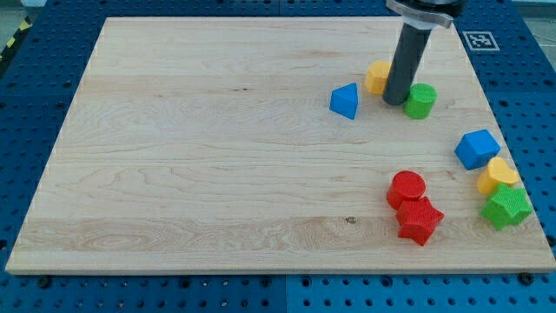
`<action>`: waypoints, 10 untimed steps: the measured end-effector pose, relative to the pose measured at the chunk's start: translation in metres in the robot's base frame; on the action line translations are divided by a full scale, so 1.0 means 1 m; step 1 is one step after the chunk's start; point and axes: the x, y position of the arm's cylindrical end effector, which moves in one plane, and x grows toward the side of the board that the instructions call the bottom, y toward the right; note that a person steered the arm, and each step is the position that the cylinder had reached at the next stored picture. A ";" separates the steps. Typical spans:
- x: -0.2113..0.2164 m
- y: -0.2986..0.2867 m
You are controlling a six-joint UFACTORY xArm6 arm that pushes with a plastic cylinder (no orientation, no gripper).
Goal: Move the green circle to the top of the blue cube
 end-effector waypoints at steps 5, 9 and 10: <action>-0.004 0.010; -0.002 0.022; -0.003 0.046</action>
